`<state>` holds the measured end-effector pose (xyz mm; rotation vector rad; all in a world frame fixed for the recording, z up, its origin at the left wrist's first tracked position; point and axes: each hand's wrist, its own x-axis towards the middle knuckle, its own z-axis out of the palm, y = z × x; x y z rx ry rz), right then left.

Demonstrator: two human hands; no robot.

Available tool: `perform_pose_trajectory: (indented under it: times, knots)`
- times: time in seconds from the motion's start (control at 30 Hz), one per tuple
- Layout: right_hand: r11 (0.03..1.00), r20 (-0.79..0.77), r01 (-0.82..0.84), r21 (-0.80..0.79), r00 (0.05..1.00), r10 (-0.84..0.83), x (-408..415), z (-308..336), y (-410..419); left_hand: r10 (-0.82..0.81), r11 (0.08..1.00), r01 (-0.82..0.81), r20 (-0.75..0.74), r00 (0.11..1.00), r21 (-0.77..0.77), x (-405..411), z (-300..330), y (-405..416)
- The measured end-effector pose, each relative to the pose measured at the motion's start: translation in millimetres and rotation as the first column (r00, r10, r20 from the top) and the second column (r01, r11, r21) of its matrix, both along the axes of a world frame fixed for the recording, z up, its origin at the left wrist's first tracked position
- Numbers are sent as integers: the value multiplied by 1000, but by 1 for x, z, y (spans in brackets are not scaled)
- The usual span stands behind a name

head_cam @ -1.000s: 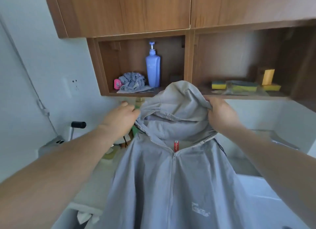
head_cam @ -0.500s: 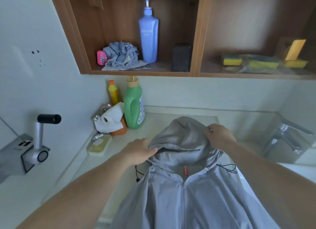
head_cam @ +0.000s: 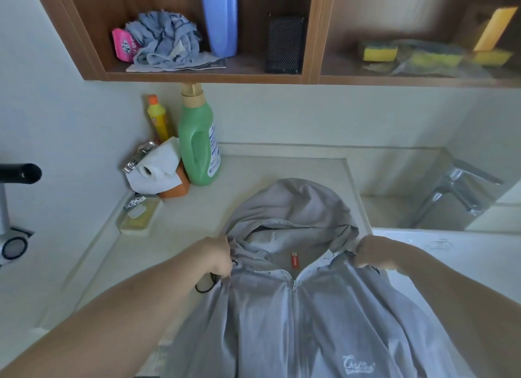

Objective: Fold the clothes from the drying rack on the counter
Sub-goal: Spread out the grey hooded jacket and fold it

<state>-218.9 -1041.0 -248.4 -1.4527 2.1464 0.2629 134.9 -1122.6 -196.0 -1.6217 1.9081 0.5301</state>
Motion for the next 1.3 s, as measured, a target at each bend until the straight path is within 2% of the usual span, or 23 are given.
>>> perform_pose_trajectory:
  times: [0.03,0.1,0.2,0.27,0.33,0.43,0.53,0.57,0.6,0.63,0.67,0.73,0.8,0.87,0.9,0.93,0.97,1.03,1.1,1.17,1.23,1.3]
  knots:
    - [999,-15,14,38,1000,-13,0,5,3,-38,999,38,9,999,-30,-3,3,-1]
    - [998,-10,1,65,1000,-1,0,8,3,-30,999,30,-11,1000,16,-10,1,-3]
    - [997,8,22,80,1000,-23,-3,6,-2,219,970,-201,-137,966,137,-16,-7,-5]
    - [996,37,19,83,999,-22,-6,7,-5,250,954,-226,-109,962,200,-18,-8,-7]
    - [994,95,65,88,993,-73,-15,3,-10,205,949,-191,-29,978,251,-16,-13,-5]
    - [976,202,104,194,969,-143,-25,5,-18,198,962,-197,15,980,187,-18,-18,0]
    - [956,317,118,267,927,-203,-30,12,-35,262,964,-260,-35,964,58,-28,-15,-11]
    - [966,320,127,227,927,-197,-30,17,-42,318,948,-318,-84,944,14,-30,-8,-16]
    - [979,242,99,179,960,-142,-29,22,-51,362,927,-372,-144,921,-47,-30,-5,-28]
    - [995,166,-1,101,986,-16,-24,29,-56,364,910,-394,-207,908,-129,-31,2,-36]
    - [991,36,-108,84,994,106,-18,41,-62,280,915,-330,-221,934,-233,-31,9,-46]
    - [986,-137,-164,-40,978,157,-17,51,-77,186,860,-297,-288,939,-414,-33,23,-64]
    - [954,-61,51,-295,995,-72,-17,57,-93,87,768,-272,-326,941,-579,-40,39,-80]
    - [794,113,249,-555,968,-224,-23,60,-105,-32,645,-262,-368,929,-718,-48,50,-98]
    - [720,164,295,-628,955,-248,-26,61,-109,-95,591,-263,-389,916,-763,-50,52,-105]
    - [689,191,308,-656,951,-243,-29,61,-110,-132,565,-287,-428,894,-774,-49,49,-113]
    - [687,198,301,-661,953,-228,-30,62,-112,-139,581,-313,-470,871,-751,-48,45,-118]
    - [773,191,268,-574,963,-192,-31,55,-113,-61,709,-289,-464,884,-644,-48,24,-120]
    - [908,119,164,-387,985,-127,-30,38,-107,28,840,-224,-374,927,-495,-50,-5,-107]
    - [969,96,83,-234,993,-61,-27,21,-96,15,862,-147,-265,964,-486,-54,-32,-86]
    - [987,95,51,-152,995,-37,-28,9,-91,-161,817,30,-179,971,-576,-59,-50,-67]
    - [994,74,16,-108,997,-8,-29,10,-91,-347,815,220,-148,926,-536,-65,-60,-58]
